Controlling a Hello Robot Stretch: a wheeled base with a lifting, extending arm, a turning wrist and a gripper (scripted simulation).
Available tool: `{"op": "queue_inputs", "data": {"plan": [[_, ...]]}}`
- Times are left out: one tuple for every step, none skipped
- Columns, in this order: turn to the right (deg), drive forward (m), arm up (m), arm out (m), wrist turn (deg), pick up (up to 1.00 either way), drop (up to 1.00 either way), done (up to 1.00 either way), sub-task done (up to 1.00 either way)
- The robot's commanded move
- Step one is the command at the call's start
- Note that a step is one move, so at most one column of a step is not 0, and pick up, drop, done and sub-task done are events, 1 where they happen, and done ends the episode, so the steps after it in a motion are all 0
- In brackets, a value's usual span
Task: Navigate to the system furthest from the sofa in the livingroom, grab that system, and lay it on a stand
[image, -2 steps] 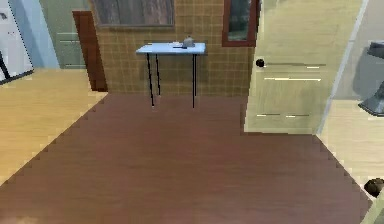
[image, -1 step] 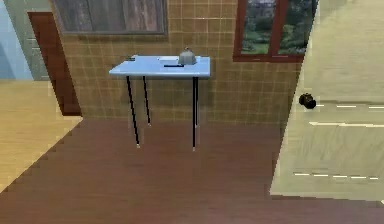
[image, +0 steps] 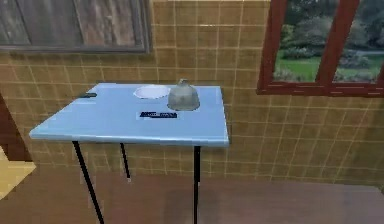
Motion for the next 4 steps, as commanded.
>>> {"op": "queue_inputs", "data": {"plan": [[3.0, 0.0, 0.0, 0.0, 0.0, 0.0, 0.0, 0.0, 0.0], [0.0, 0.25, 0.0, 0.0, 0.0, 0.0, 0.0, 0.0, 0.0], [-45.0, 0.0, 0.0, 0.0, 0.0, 0.0, 0.0, 0.0, 0.0], [-45.0, 0.0, 0.0, 0.0, 0.0, 0.0, 0.0, 0.0, 0.0]]}}
